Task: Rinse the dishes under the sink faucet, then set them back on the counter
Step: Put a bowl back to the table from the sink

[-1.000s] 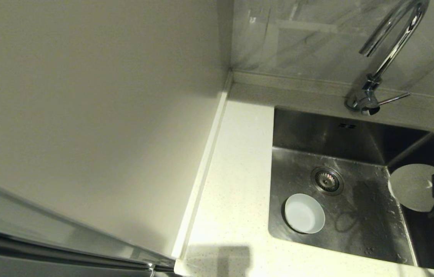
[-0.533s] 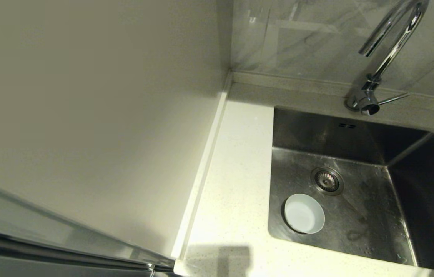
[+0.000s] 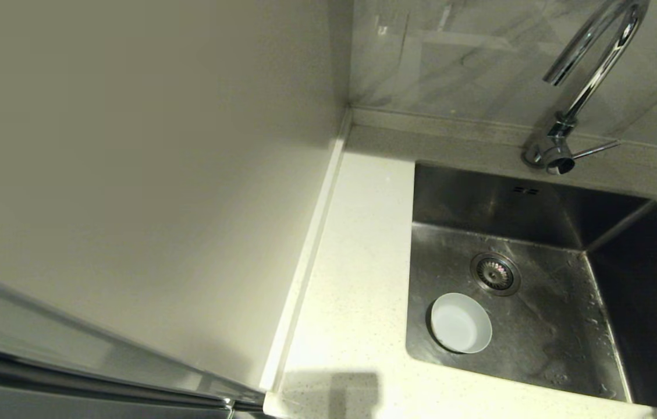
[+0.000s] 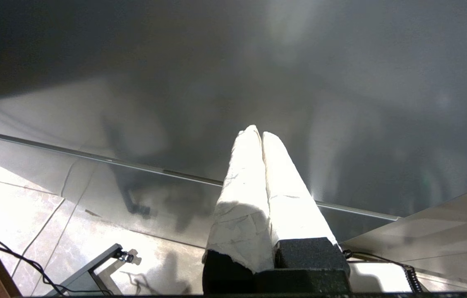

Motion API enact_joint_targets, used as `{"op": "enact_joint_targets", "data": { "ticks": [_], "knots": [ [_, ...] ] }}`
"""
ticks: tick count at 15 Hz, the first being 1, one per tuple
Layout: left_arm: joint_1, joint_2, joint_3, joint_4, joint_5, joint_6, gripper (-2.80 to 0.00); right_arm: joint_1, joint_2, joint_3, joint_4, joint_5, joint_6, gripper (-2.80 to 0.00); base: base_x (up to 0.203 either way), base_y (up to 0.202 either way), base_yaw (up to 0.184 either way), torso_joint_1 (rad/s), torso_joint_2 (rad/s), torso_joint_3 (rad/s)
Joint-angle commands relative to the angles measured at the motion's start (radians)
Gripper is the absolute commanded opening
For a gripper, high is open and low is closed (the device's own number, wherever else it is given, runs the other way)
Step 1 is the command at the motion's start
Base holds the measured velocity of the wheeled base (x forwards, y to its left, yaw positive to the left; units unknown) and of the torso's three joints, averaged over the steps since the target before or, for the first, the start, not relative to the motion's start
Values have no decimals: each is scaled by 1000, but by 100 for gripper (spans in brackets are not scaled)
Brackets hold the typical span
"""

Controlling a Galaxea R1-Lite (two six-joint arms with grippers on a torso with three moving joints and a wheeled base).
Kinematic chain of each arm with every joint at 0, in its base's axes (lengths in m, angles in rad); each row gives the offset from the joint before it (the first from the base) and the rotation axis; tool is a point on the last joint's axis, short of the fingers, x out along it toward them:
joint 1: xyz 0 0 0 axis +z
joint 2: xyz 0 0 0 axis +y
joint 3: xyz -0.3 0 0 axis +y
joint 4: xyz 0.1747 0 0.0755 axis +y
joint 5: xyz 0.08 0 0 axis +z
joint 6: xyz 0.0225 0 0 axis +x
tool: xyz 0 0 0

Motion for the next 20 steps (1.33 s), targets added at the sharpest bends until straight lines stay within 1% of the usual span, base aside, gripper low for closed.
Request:
{"op": "enact_joint_targets", "data": {
  "ticks": [1, 2, 4, 5, 6, 7, 8, 10, 11, 13, 14, 15, 16, 18, 20],
  "knots": [
    [0, -3, 0, 0, 0, -1, -280, 1, 45, 50, -149, 3, -14, -280, 0, 0, 0, 0, 0, 0],
    [0, -3, 0, 0, 0, -1, -280, 0, 57, 79, -169, 6, -15, -280, 0, 0, 0, 0, 0, 0],
    [-1, -3, 0, 0, 0, -1, -280, 0, 67, 81, -157, -2, -10, -280, 0, 0, 0, 0, 0, 0],
    [0, -3, 0, 0, 0, -1, -280, 0, 66, 70, -115, -7, 1, -280, 0, 0, 0, 0, 0, 0],
    [0, -3, 0, 0, 1, -1, -280, -1, 59, 48, -12, -21, 21, -280, 0, 0, 0, 0, 0, 0],
    [-1, -3, 0, 0, 1, -1, -280, -10, 41, 13, 134, -41, 44, -280, 0, 0, 0, 0, 0, 0],
    [0, -3, 0, 0, 1, -1, -280, -31, 23, -49, 331, -59, 77, -280, 0, 0, 0, 0, 0, 0],
    [0, -3, 0, 0, 0, -1, -280, -79, -1, -263, 773, -72, 167, -280, 0, 0, 0, 0, 0, 0],
    [0, -3, 0, 0, 1, -1, -280, -105, -7, -393, 996, -60, 220, -280, 0, 0, 0, 0, 0, 0],
    [0, -3, 0, 0, 0, -1, -280, -184, 2, -668, 1433, 22, 325, -280, 0, 0, 0, 0, 0, 0],
    [0, -3, 0, 0, 2, -1, -280, -234, 18, -773, 1612, 73, 367, -280, 0, 0, 0, 0, 0, 0],
    [0, -3, 0, 0, 0, -1, -280, -305, 50, -846, 1745, 129, 405, -280, 0, 0, 0, 0, 0, 0],
    [0, -3, 0, 0, 2, -1, -280, -367, 93, -877, 1795, 176, 427, -280, 0, 0, 0, 0, 0, 0],
    [0, -3, 0, 0, 0, -1, -280, -470, 161, -881, 1832, 268, 444, -280, 0, 0, 0, 0, 0, 0],
    [-2, -3, 0, 0, 2, -1, -280, -535, 228, -891, 1841, 313, 430, -280, 0, 0, 0, 0, 0, 0]
  ]
}}
